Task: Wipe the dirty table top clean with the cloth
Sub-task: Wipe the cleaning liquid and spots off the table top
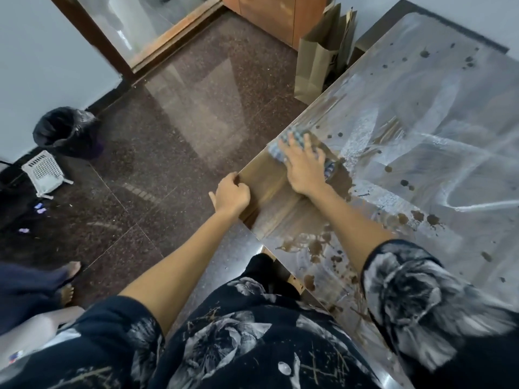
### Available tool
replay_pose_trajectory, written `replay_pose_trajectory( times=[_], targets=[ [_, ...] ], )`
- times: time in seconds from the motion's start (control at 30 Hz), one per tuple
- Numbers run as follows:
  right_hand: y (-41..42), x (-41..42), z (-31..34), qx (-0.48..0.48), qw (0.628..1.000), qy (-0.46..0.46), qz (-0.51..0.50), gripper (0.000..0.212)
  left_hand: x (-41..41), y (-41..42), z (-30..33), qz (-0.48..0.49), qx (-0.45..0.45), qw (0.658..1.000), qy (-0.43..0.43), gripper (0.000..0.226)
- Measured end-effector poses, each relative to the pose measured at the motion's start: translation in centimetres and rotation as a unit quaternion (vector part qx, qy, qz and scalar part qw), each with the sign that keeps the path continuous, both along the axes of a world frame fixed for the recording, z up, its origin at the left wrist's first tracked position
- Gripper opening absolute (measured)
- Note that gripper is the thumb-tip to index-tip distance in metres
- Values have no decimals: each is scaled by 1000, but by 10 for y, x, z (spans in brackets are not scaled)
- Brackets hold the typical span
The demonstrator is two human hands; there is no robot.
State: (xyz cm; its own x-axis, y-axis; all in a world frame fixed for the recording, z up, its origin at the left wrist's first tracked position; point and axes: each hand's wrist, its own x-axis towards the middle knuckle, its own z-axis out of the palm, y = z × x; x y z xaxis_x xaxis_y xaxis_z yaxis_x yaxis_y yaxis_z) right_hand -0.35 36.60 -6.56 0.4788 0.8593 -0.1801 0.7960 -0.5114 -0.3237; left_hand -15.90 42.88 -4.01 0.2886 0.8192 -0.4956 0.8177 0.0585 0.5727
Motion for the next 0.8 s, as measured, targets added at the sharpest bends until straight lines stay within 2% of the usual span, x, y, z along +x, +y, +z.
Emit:
replay_pose_trajectory(
  times=[0.13, 0.2, 0.27, 0.4, 0.47, 0.53, 0.63, 0.7, 0.8],
  targets=[
    [-27, -19, -4, 18, 985, -27, 168, 59, 11, 8, -1, 5, -16, 999, -42, 46],
    [-43, -7, 1, 10, 977, -47, 210, 63, 18, 15, -3, 15, -44, 997, -60, 45],
    [-46, 18, 4, 4, 985, -65, 161, 68, 25, 21, -3, 12, -55, 996, -69, 44],
    [-11, 64, 9, -14, 999, -19, -46, 59, 40, 31, -3, 13, -67, 994, -85, 29],
    [9, 58, 10, -20, 997, -9, -81, 61, 46, 39, -2, 42, -85, 991, -95, 29],
    [17, 34, 6, -15, 998, -28, -47, 67, 51, 50, -5, 78, -115, 985, -104, 43],
    [1, -5, -1, 20, 994, -44, 100, 69, 58, 63, -11, 113, -164, 972, -122, 69],
    [-12, -14, -3, 17, 983, -47, 174, 71, 63, 68, -13, 115, -189, 966, -131, 76],
    [-14, 13, -3, 8, 986, -67, 153, 71, 70, 72, -13, 98, -205, 966, -126, 79]
  ],
)
